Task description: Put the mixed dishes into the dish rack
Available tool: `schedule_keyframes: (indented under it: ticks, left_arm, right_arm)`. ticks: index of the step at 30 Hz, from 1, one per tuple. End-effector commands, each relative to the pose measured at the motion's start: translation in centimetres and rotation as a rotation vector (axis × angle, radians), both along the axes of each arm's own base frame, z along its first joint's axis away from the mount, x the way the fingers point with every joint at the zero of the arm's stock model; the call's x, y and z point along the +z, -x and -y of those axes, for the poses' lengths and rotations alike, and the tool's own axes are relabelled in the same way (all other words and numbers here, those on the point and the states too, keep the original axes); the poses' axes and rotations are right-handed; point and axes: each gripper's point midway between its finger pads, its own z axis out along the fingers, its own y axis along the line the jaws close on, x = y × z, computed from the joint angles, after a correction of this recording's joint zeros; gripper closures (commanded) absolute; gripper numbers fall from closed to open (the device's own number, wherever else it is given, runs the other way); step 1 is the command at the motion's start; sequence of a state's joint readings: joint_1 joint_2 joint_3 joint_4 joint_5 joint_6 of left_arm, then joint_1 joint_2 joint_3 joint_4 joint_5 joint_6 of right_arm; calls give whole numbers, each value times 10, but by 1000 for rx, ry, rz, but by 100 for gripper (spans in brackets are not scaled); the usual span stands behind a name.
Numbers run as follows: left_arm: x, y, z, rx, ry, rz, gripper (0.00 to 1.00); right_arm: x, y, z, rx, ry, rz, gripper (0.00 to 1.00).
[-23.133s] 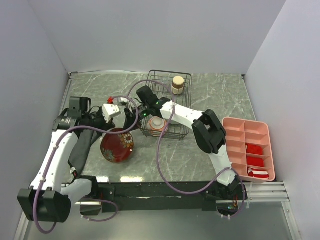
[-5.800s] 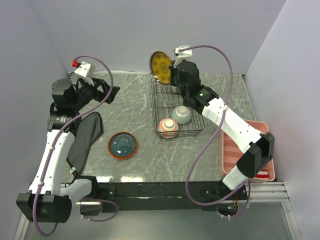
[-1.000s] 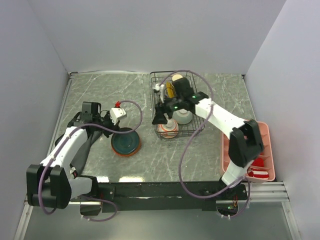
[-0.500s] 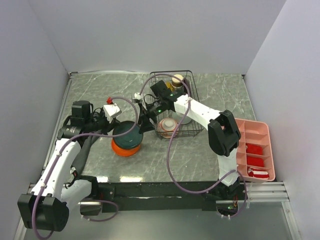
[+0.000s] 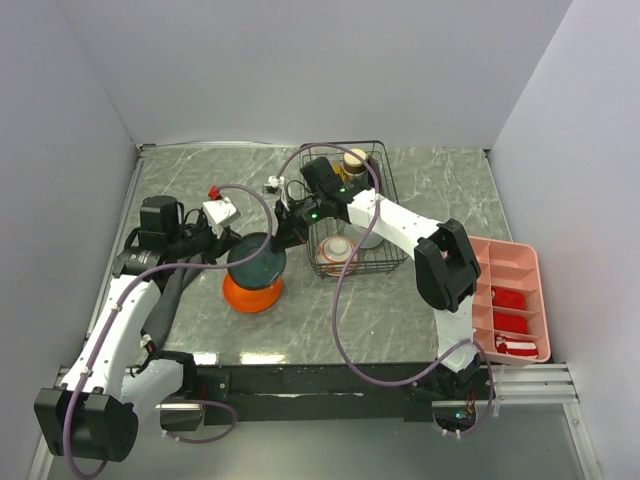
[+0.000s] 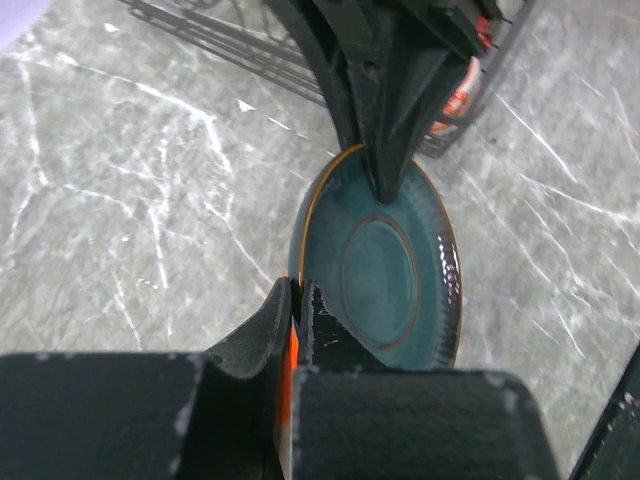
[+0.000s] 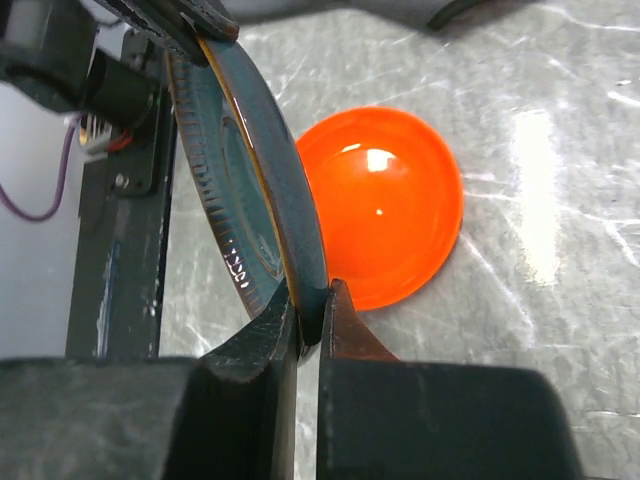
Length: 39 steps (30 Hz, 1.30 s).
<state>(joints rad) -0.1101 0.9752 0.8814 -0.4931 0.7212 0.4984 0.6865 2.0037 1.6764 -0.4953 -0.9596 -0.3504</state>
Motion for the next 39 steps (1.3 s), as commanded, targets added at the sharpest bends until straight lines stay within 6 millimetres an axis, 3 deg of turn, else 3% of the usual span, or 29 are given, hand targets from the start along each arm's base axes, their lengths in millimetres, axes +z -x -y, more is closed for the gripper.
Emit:
schedule_keyframes:
  ticks: [1,2,4,5,6,9,10,11,13,15,18,24,26,29,35,39]
  left_arm:
    - [37,-9,11,-26,80,87,99]
    - [38,-11,11,-24,86,86,99]
    - [52,-16,11,2,112,102,85]
    - [67,-19,11,16,128,127,74]
    - [76,-21,12,33,156,118,52]
    - [125,-28,14,66,224,186,26]
    - [135,-32,13,77,237,198,24]
    - [157,-34,13,81,254,243,22]
    - [168,-46,8,150,285,240,17]
    - [179,-58,1,227,317,256,15]
    - [167,-83,-19,395,327,222,14]
    - [115,-117,-57,692,284,101,9]
    - [101,-124,-59,694,233,83,2]
    - [86,-127,-52,663,209,15,0]
    - [38,-128,-38,652,235,-154,1]
    - [13,-135,-59,798,265,-172,1]
  right_arm:
    - [52,-6,-5,-53,-110,47,100]
    - [54,-10,-4,-76,-111,59,100]
    - [67,-11,-1,-121,-114,66,100]
    - [70,-19,0,-186,-99,75,100]
    - [81,-23,4,-224,-104,96,100]
    - [101,-45,18,-406,-85,150,100]
    - [107,-52,23,-454,-86,160,100]
    - [114,-61,30,-509,-93,163,100]
    - [131,-82,50,-686,-90,214,100]
    - [146,-89,65,-764,-86,254,100]
    - [164,-99,86,-882,-89,333,100]
    - [192,-120,146,-1293,-129,371,100]
    - [204,-118,164,-1377,-145,408,100]
    - [211,-115,184,-1452,-143,468,100]
    - [199,-114,210,-1570,-26,519,100]
    - [182,-117,217,-1618,30,518,100]
